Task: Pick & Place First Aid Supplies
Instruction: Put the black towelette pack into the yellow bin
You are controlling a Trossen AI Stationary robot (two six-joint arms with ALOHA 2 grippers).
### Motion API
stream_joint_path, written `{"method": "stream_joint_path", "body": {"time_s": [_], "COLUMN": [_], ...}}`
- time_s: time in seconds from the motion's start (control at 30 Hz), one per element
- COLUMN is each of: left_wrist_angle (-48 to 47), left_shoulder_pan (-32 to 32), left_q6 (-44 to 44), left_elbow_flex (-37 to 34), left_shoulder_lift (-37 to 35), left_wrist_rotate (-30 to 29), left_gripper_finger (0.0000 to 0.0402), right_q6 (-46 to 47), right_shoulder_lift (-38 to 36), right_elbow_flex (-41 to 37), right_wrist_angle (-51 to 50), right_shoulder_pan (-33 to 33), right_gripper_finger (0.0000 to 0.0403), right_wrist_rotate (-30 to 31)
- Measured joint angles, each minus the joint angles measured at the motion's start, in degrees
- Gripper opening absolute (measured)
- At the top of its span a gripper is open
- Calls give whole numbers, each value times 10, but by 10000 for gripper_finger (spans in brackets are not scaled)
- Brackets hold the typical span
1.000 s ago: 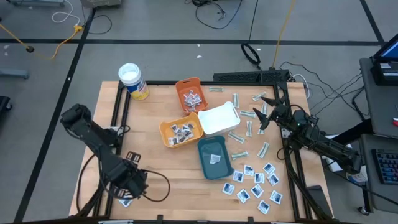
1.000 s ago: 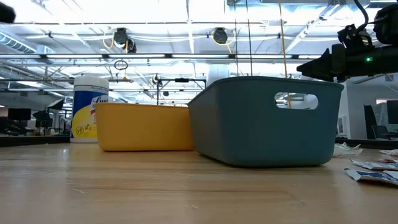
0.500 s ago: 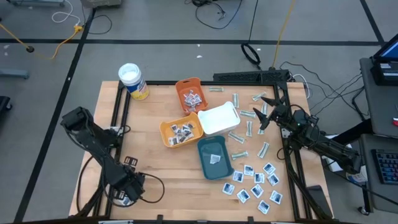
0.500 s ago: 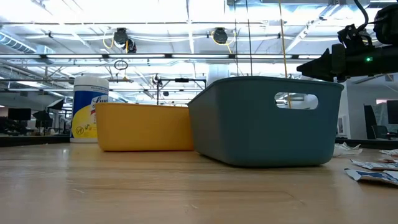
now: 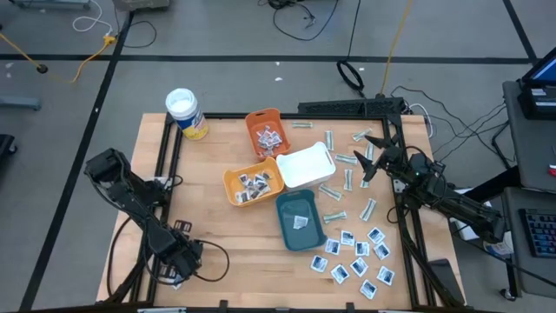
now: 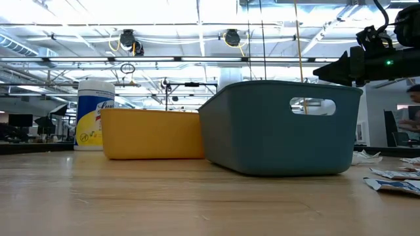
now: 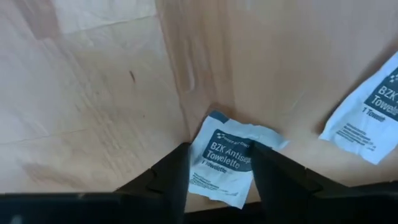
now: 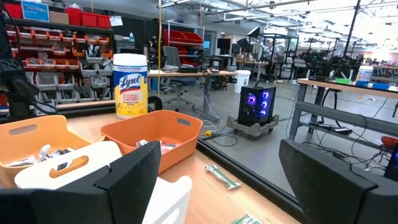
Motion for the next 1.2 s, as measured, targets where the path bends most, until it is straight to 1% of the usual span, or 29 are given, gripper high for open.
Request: {"method": "stream_joint_path", "body": {"time_s": [0.1, 0.27, 0.3, 0.47, 0.63, 0.93, 1.07, 1.2], "left_wrist_angle": [-1, 2, 2, -7, -46, -136, -184, -252], "left_shoulder_pan": [0, 10, 12, 33, 67, 139, 163, 183], "left_q6": [-11, -22, -22, -14, -2, 17, 45, 62], "left_elbow_flex": [-1, -1, -1, 6, 40, 129, 171, 213], "left_shoulder_lift": [0, 1, 0, -11, -49, -117, -134, -139], "left_wrist_rotate": [-9, -5, -3, -2, 0, -2, -4, -21], "left_gripper_finger": [126, 25, 14, 7, 5, 3, 2, 2], "right_q6": [0, 0, 0, 0, 0, 0, 0, 0], "right_shoulder_lift": [0, 0, 0, 0, 0, 0, 0, 0], "right_elbow_flex": [0, 0, 0, 0, 0, 0, 0, 0], "right_wrist_angle": [0, 0, 0, 0, 0, 0, 0, 0], "right_shoulder_pan": [0, 0, 0, 0, 0, 0, 0, 0], "right_gripper_finger": [322, 322, 322, 322, 322, 322, 322, 322], "right_wrist_rotate": [0, 0, 0, 0, 0, 0, 0, 0]}}
